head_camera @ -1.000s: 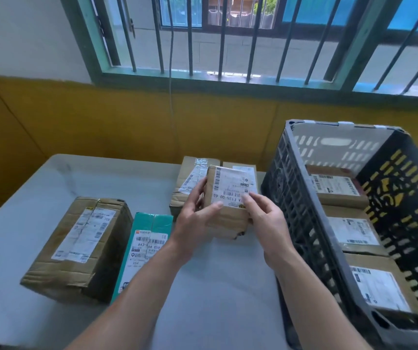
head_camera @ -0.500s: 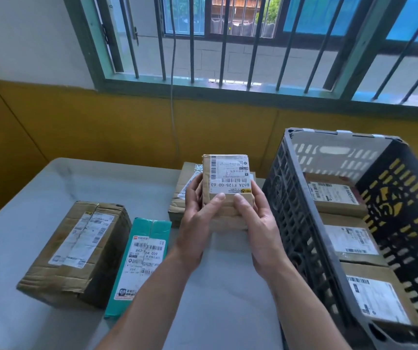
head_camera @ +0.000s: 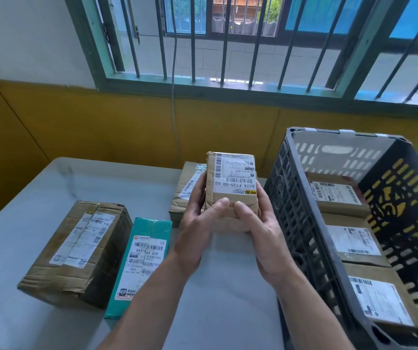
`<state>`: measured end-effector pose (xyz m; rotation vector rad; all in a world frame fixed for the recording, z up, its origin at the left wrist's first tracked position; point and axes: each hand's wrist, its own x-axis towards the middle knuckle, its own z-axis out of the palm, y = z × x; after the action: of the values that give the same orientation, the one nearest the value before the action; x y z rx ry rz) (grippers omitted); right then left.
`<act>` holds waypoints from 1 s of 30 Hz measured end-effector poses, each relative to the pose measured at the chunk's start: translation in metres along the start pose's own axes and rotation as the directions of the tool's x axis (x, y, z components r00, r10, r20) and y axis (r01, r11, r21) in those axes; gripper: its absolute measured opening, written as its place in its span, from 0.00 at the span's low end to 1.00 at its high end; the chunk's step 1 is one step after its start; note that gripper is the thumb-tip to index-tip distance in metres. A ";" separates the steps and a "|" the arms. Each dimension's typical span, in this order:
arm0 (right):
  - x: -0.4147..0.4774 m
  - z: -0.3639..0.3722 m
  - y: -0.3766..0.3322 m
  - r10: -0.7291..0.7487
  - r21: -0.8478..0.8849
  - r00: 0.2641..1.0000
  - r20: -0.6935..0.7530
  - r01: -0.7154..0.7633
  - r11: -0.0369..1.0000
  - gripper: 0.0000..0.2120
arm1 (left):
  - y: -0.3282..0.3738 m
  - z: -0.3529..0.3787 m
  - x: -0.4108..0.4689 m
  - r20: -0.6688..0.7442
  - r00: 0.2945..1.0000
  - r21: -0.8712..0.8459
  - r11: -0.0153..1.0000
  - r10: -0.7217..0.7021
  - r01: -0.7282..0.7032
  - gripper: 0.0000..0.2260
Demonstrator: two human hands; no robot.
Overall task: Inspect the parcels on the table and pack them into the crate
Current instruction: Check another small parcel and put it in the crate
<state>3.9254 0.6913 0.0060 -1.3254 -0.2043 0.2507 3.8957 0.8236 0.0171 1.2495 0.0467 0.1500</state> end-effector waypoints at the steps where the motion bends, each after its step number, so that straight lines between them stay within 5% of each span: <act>1: 0.000 0.000 -0.001 0.005 -0.001 1.000 0.001 -0.005 1.000 0.34 | 0.000 0.000 0.000 0.000 1.000 0.006 1.000 0.003 -0.003 0.31; 30: -0.001 -0.004 -0.008 -0.003 -0.054 1.000 -0.007 0.003 0.999 0.36 | -0.003 0.003 -0.007 0.013 1.000 0.088 0.996 0.024 -0.025 0.37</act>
<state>3.9261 0.6856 0.0128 -1.3797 -0.2080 0.2393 3.8891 0.8188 0.0145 1.3397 0.0274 0.1632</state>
